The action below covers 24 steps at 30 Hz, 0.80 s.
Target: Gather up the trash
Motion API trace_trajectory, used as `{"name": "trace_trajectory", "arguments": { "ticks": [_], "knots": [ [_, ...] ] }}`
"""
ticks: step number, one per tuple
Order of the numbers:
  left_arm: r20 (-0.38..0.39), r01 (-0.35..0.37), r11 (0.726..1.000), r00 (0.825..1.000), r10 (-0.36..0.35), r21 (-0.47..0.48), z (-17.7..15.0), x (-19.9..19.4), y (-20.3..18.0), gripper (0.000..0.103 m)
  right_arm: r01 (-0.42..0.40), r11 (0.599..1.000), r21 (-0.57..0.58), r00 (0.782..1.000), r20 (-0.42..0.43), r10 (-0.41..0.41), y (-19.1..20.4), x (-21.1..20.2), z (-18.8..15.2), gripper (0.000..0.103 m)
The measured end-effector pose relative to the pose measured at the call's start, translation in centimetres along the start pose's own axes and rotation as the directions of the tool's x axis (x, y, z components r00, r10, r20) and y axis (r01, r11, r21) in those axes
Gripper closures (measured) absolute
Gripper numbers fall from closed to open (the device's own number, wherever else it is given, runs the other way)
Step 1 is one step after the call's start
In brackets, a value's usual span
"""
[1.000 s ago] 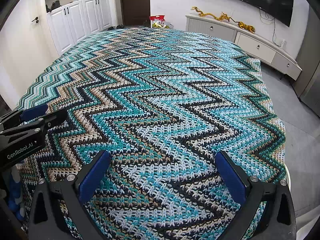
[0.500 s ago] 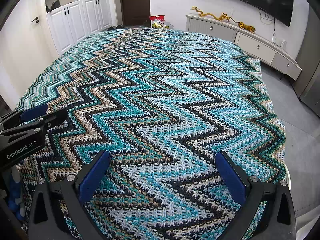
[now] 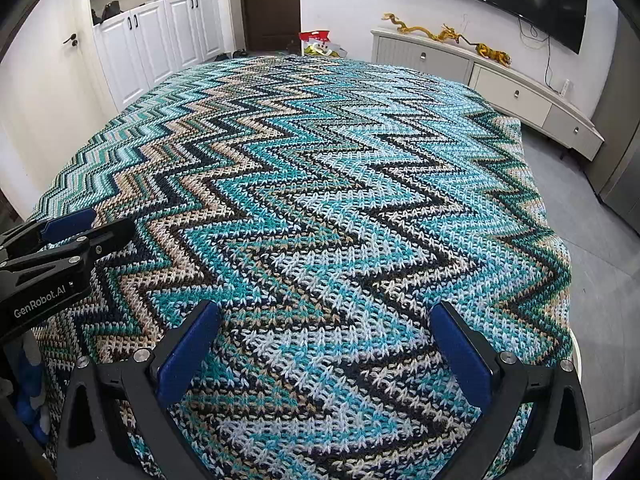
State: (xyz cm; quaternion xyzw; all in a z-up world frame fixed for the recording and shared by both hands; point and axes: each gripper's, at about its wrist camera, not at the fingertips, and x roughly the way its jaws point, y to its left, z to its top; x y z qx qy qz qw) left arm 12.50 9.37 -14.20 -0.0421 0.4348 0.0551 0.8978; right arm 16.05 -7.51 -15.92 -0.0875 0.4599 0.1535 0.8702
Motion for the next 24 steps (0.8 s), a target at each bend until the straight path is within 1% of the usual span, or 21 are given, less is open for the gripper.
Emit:
{"name": "trace_trajectory", "arguments": {
  "ticks": [24],
  "knots": [
    [-0.003,0.006,1.0,1.0,-0.006,-0.006,0.05,0.1,0.09,0.042,0.0,1.0,0.0,1.0,0.0,0.0,-0.03,0.0,0.0,0.0]
  ]
}}
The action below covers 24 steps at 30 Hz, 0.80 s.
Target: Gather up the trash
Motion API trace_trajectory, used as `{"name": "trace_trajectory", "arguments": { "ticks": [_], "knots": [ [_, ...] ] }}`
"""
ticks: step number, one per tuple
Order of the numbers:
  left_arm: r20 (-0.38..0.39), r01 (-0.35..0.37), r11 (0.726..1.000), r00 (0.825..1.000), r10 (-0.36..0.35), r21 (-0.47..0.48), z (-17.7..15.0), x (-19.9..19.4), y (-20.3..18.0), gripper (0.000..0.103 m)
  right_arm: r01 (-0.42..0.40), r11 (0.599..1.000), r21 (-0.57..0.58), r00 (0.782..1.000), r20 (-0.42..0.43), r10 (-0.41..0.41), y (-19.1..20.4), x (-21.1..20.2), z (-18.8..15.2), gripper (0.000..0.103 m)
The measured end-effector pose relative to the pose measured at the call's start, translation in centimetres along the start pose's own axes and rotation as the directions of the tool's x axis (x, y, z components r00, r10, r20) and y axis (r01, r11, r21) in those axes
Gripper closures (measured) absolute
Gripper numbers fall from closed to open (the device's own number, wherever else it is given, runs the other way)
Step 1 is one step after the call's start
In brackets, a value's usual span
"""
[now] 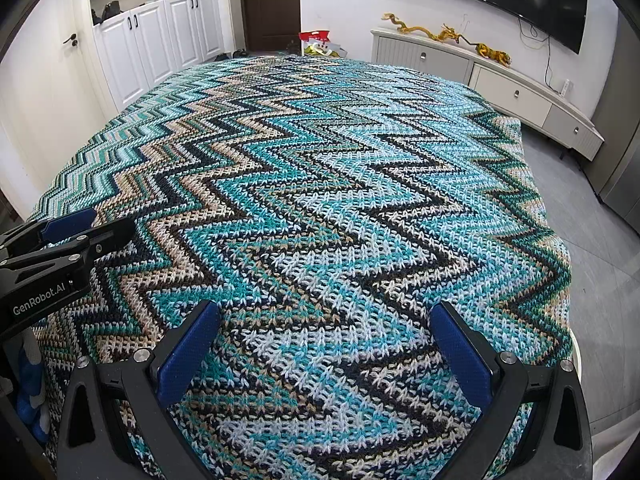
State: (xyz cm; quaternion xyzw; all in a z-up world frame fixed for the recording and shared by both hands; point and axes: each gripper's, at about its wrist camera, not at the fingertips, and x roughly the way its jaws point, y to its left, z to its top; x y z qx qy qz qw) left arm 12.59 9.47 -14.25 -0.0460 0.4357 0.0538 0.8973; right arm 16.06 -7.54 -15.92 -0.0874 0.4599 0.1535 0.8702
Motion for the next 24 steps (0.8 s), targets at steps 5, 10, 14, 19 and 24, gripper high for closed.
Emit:
{"name": "trace_trajectory", "arguments": {
  "ticks": [5,10,14,19,24],
  "knots": [
    [-0.001,-0.005,1.0,1.0,0.005,0.003,-0.05,0.01,-0.09,0.042,0.0,1.0,0.0,1.0,0.0,0.0,0.02,-0.01,0.01,0.0],
    [-0.002,-0.006,1.0,1.0,0.006,0.003,-0.06,-0.01,-0.14,0.042,0.0,1.0,0.0,1.0,0.0,0.0,0.03,-0.01,0.01,0.0],
    [-0.003,-0.011,1.0,1.0,0.011,0.005,-0.04,0.0,-0.16,0.042,0.0,1.0,0.0,1.0,0.0,0.0,0.03,-0.03,0.02,0.0],
    [-0.003,-0.007,1.0,1.0,0.007,0.001,-0.07,0.01,-0.16,0.042,0.0,1.0,0.0,1.0,0.0,0.0,0.04,-0.03,0.02,0.0],
    [0.003,0.011,1.0,1.0,-0.011,-0.017,-0.12,-0.17,0.36,0.042,0.0,1.0,0.0,1.0,0.0,0.0,0.03,-0.02,0.02,0.0]
  ]
}}
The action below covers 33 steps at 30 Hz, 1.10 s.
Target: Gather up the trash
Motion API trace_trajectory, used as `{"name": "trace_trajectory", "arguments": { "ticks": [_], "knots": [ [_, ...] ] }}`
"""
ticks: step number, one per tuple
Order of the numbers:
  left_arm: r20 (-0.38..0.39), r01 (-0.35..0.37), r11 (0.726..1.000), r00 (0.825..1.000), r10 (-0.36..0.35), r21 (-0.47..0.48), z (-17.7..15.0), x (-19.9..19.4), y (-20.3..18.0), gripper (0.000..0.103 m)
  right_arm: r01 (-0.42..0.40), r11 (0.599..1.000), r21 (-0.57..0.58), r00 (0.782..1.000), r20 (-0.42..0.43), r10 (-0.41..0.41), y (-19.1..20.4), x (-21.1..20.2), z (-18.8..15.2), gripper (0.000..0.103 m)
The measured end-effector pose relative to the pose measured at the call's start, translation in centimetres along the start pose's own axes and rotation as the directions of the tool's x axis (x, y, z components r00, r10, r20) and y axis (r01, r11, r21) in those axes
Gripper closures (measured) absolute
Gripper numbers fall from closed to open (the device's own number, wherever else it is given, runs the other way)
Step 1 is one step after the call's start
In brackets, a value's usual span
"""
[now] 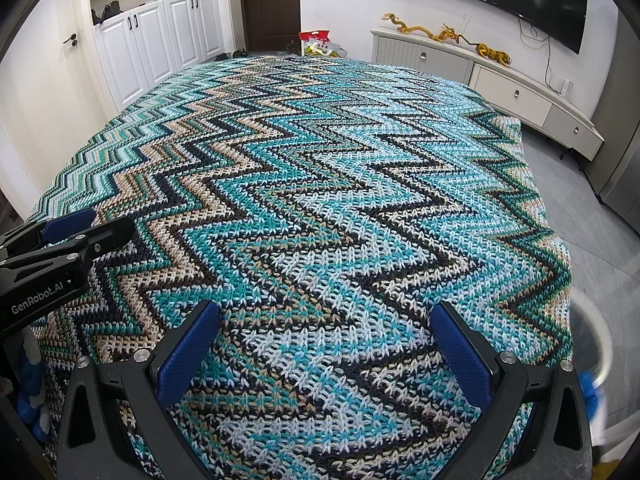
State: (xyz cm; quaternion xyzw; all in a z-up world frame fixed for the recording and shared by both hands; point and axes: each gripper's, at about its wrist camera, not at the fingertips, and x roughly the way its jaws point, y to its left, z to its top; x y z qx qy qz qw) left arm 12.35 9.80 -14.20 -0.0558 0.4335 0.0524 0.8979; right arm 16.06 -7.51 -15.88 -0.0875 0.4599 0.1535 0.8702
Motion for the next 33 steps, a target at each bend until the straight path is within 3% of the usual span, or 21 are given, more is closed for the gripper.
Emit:
{"name": "trace_trajectory", "arguments": {
  "ticks": [11,19,26,33],
  "knots": [
    [0.066,0.034,0.998,0.997,-0.031,-0.046,0.2,-2.5,2.3,0.042,0.001,1.0,-0.001,1.0,0.0,-0.001,0.0,0.0,0.0,0.0],
    [0.196,-0.105,0.994,0.974,0.111,-0.041,1.5,-5.6,6.9,0.042,0.001,1.0,-0.001,1.0,0.0,-0.001,0.0,0.0,0.0,0.0],
    [0.174,-0.114,0.984,0.975,0.136,-0.134,0.0,-5.0,11.2,0.042,0.001,1.0,-0.001,1.0,-0.001,-0.001,0.0,0.1,0.0,0.0],
    [0.202,-0.076,0.984,0.973,0.108,-0.161,-0.5,-5.7,12.0,0.042,0.0,1.0,-0.001,1.0,-0.001,0.0,0.0,0.1,0.0,0.0]
  ]
}}
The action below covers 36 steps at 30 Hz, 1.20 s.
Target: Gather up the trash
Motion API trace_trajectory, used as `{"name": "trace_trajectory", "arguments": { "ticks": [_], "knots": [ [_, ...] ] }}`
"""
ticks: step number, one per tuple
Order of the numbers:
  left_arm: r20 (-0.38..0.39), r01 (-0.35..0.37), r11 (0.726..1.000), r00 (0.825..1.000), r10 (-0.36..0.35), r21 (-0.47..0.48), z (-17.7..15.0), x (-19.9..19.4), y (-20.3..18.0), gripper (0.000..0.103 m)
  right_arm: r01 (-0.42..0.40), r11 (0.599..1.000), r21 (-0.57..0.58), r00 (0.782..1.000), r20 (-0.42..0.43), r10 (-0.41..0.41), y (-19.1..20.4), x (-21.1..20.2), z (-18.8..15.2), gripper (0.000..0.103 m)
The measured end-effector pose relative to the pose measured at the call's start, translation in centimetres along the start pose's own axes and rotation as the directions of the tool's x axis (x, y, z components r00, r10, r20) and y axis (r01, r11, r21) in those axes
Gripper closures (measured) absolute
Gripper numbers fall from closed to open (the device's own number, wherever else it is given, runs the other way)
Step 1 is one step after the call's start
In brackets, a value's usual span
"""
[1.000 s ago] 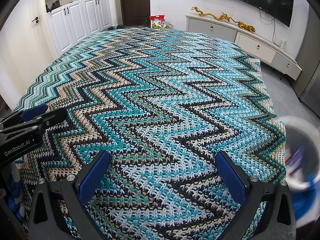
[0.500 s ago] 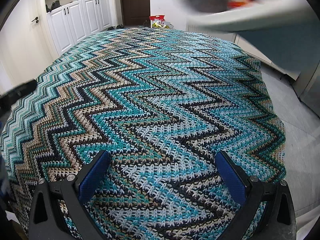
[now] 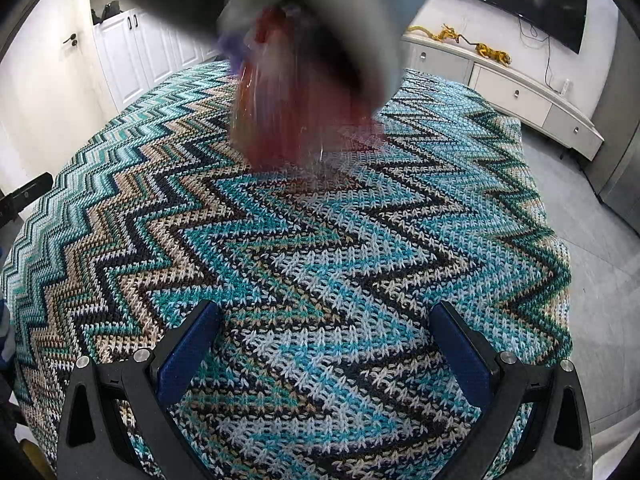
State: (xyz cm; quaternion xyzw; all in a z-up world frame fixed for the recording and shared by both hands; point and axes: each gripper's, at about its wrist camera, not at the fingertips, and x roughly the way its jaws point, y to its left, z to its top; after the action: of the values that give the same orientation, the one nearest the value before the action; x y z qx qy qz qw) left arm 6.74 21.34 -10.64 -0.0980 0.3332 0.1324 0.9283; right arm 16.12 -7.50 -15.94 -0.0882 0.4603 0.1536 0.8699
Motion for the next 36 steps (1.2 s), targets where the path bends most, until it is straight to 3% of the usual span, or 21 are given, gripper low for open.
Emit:
{"name": "trace_trajectory", "arguments": {
  "ticks": [19,36],
  "knots": [
    [-0.003,-0.002,1.0,1.0,0.002,-0.011,0.0,-0.5,0.0,0.042,0.001,1.0,0.0,1.0,0.0,-0.001,-0.1,0.2,-0.1,0.0],
    [0.001,0.0,0.998,1.0,0.0,0.055,1.8,-3.8,-3.0,0.042,0.001,1.0,0.0,1.0,0.0,-0.001,-0.1,0.2,-0.1,0.0]
  ]
}}
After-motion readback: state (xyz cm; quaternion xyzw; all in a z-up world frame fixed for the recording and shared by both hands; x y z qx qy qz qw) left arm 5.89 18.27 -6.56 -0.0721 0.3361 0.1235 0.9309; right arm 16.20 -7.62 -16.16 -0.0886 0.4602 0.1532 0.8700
